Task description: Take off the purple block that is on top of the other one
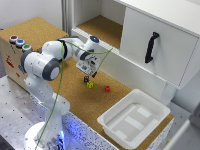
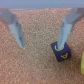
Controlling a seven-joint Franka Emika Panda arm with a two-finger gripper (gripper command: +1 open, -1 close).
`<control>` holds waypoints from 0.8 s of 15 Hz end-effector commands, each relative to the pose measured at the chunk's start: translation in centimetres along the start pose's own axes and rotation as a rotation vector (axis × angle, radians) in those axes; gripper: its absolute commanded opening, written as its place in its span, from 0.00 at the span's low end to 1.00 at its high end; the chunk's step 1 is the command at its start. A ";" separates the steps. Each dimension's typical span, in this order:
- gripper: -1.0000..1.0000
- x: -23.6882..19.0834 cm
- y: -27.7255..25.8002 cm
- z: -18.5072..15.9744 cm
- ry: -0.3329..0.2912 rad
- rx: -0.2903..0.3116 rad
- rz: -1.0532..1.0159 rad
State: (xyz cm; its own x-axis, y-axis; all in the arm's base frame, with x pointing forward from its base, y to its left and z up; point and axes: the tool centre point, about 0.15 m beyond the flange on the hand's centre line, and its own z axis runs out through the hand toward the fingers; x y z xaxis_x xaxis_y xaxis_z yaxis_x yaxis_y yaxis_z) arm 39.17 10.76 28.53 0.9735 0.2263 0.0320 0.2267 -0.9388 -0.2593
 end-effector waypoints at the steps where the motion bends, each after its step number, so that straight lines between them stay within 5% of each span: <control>1: 1.00 0.1 0.2 -0.9 -0.043 -0.048 0.016; 3: 1.00 0.1 0.2 -0.9 -0.043 -0.048 0.016; 4: 1.00 0.0 0.1 -0.1 0.001 -0.002 0.004; 12: 1.00 -1.7 7.3 0.5 -0.062 -0.160 0.040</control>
State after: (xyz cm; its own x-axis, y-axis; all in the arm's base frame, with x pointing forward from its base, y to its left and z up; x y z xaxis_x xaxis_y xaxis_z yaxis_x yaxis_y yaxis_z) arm 39.03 6.85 27.32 0.9791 0.2034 -0.0023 0.2001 -0.9652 -0.1684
